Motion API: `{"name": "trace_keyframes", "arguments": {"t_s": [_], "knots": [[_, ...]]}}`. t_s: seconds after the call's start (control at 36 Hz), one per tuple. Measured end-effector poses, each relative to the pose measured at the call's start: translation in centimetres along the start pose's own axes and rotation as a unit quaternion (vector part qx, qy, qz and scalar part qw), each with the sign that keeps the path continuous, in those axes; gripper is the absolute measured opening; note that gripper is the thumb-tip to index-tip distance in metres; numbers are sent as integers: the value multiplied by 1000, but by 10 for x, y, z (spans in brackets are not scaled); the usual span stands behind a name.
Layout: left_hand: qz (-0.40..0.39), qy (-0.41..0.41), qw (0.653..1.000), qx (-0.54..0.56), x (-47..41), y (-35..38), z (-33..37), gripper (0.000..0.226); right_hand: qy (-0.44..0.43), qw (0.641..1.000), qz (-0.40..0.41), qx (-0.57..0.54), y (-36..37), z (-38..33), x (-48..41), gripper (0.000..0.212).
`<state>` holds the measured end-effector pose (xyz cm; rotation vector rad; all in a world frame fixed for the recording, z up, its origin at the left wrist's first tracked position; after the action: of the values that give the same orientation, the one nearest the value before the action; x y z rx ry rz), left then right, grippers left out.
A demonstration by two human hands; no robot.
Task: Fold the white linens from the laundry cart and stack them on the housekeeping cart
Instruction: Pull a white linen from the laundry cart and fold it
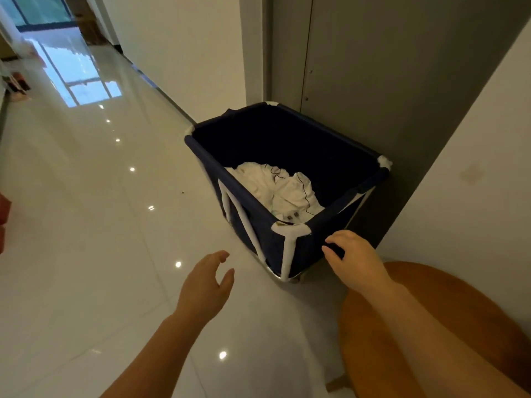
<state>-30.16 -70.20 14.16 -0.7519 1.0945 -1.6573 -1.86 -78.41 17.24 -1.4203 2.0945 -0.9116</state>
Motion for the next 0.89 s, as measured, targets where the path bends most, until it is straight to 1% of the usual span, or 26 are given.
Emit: {"name": "trace_keyframes", "arguments": {"t_s": [0.14, 0.28, 0.39, 0.47, 0.56, 0.64, 0.72, 0.89], "knots": [[-6, -4, 1000, 14, -52, 4, -10, 41, -2, 1000, -4, -2, 16, -1, -48, 35], [-4, 1, 1000, 28, -109, 13, -13, 39, -3, 999, -11, -40, 33, 12, -104, 30], [0, 21, 1000, 4, -166, 23, -15, 36, 6, 997, -8, -74, 45, 31, -159, 29], [-8, 30, 999, -17, -216, 32, -10, 35, 11, 996, -28, -87, 55, 44, -204, 27], [-33, 30, 999, -27, -265, 40, 1, 36, 32, 994, -46, -90, 59, 54, -245, 23], [-50, 43, 997, -30, -310, 48, 14, 36, 30, 994, -70, -83, 60, 62, -282, 25], [-71, 60, 995, -27, -348, 55, 26, 36, 22, 993, -92, -73, 59, 69, -314, 28], [-121, 110, 985, -56, -428, 76, 29, 32, 50, 991, -109, -67, 61, 86, -361, 28]]}}
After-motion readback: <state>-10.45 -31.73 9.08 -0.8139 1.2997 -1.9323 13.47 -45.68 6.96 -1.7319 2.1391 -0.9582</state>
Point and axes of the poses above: each hand's wrist, its own x-axis away from the middle knuckle, its own y-axis out of the palm, z = x × y, the point moved 2 cm from there along -x, towards the middle knuckle, and after that the axes turned 14 degrees about -x, right-handed, at the moved point
